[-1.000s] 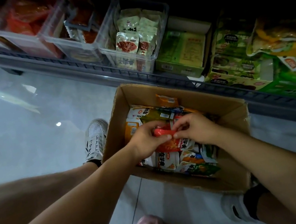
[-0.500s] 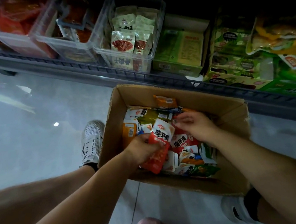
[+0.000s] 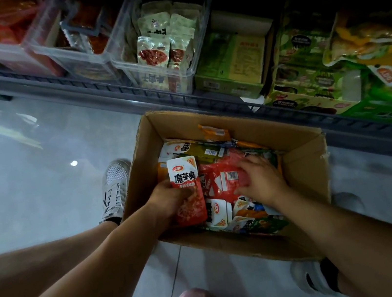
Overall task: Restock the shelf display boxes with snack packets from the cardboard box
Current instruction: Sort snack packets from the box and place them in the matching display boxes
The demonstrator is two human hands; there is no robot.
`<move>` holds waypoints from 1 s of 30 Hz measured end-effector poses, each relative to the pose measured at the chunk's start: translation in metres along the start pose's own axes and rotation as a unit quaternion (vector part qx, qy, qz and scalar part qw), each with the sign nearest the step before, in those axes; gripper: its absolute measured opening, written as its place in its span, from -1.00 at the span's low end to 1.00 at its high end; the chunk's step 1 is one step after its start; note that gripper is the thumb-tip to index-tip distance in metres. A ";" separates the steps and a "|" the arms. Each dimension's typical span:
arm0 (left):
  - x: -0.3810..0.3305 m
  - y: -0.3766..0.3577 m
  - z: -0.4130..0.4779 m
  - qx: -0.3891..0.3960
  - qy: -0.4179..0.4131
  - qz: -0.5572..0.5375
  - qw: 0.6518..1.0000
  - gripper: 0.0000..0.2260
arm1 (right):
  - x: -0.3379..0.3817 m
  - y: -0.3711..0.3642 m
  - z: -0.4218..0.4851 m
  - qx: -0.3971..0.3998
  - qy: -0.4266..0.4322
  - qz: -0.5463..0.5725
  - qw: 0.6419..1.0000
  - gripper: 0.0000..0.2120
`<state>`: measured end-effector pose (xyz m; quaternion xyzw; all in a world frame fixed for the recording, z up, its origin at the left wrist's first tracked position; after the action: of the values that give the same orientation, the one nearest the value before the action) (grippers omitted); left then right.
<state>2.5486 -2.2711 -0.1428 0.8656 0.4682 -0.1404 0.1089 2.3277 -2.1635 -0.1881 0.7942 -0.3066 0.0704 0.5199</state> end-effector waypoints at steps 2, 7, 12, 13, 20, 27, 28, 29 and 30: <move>0.000 0.001 0.000 -0.003 -0.002 0.003 1.000 -0.70 | 0.001 -0.003 -0.001 0.029 0.006 -0.014 0.999 -0.17; 0.000 0.002 -0.001 0.004 -0.003 -0.003 1.000 -0.68 | 0.001 0.005 0.001 0.000 -0.052 0.047 0.998 -0.29; -0.004 -0.002 -0.007 0.025 -0.010 -0.021 0.999 -0.71 | 0.013 0.035 -0.006 -0.050 -0.065 0.124 0.989 -0.52; -0.005 -0.004 -0.008 0.029 -0.009 -0.020 0.999 -0.72 | 0.017 0.041 -0.009 -0.046 -0.076 0.187 0.978 -0.55; -0.006 -0.016 -0.022 0.107 0.021 -0.069 0.992 -0.71 | 0.041 0.071 -0.030 -0.038 -0.052 0.368 0.928 -0.57; -0.011 -0.022 -0.028 0.211 0.015 -0.085 0.974 -0.38 | 0.074 0.077 -0.049 -0.047 -0.012 0.556 0.830 -0.44; -0.010 -0.022 -0.026 0.209 0.003 -0.065 0.976 -0.32 | 0.080 0.075 -0.051 -0.053 -0.013 0.558 0.828 -0.48; -0.009 -0.023 -0.025 0.204 -0.006 -0.051 0.978 -0.31 | 0.086 0.074 -0.054 -0.061 -0.015 0.567 0.821 -0.51; -0.009 -0.024 -0.024 0.192 -0.016 -0.040 0.980 -0.37 | 0.090 0.072 -0.054 -0.073 -0.019 0.586 0.807 -0.52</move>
<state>2.5271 -2.2572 -0.1192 0.8485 0.4651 -0.2460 -0.0572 2.3709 -2.1733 -0.0687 0.4242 -0.7281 0.3240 0.4299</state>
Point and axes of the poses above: each hand's wrist, its own z-axis towards the middle knuckle, its own y-axis out of the back of the hand, x = y × z, the point moved 3 cm from there along z, towards the middle knuckle, and after that the axes turned 6 degrees about y, right-handed, at the moved point
